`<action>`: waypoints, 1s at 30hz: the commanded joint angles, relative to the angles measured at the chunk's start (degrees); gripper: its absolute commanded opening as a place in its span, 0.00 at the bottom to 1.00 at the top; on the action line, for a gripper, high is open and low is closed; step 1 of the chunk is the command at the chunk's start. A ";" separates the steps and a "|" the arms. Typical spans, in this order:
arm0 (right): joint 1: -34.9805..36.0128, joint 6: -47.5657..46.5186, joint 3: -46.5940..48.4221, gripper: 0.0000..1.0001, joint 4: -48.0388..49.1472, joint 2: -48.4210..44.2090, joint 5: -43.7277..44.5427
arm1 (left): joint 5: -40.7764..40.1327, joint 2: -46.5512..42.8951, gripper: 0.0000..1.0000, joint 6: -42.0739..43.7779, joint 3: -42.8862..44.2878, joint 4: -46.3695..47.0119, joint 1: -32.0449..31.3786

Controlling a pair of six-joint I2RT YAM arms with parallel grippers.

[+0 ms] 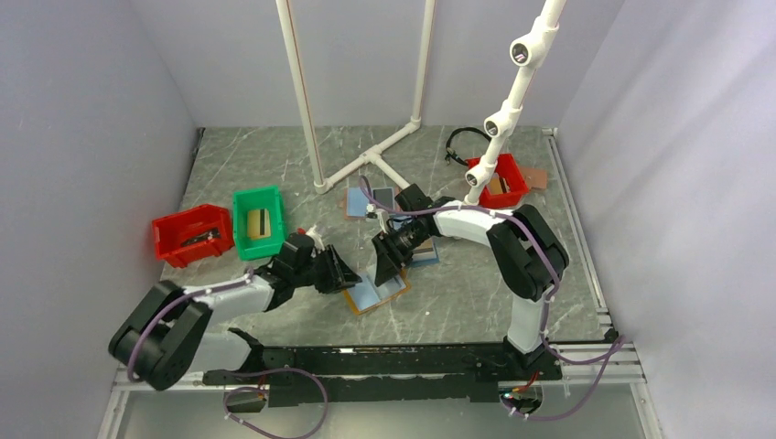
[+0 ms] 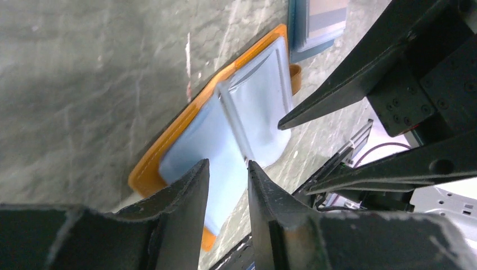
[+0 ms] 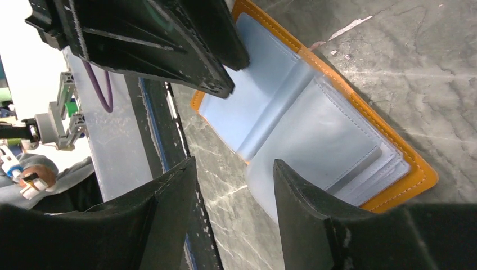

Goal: Take the credit cards out of the card holder
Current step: Open the card holder at the center of the board, then remove the credit card from the card holder.

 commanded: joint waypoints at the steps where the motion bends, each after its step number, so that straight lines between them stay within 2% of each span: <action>1: 0.38 -1.37 0.32 0.56 -0.09 -1.46 -0.98 | 5.12 5.64 0.37 -2.86 2.66 15.60 0.11; 9: 0.34 -1.02 0.84 0.54 -0.61 -1.90 5.64 | 2.54 6.23 0.37 -2.60 3.70 11.68 -0.07; 12: 0.25 -0.84 0.56 0.54 -0.21 -2.58 6.32 | 3.00 9.14 0.36 -3.13 3.98 12.89 -0.28; 19: -0.05 -0.99 0.76 0.54 -0.69 -2.15 5.56 | 6.81 21.55 0.20 -5.28 4.71 21.61 -0.55; 23: -1.80 -0.92 0.54 0.54 -0.79 -2.36 5.32 | 5.14 23.91 0.15 -4.18 5.12 17.13 -0.54; 27: -2.79 -1.49 0.73 0.54 -1.43 -3.00 7.21 | 1.47 23.17 0.04 -2.09 5.90 8.30 -0.40; 30: -2.91 -1.25 0.40 0.54 -1.13 -4.07 9.68 | 0.34 22.75 0.02 -1.51 5.40 6.02 -0.21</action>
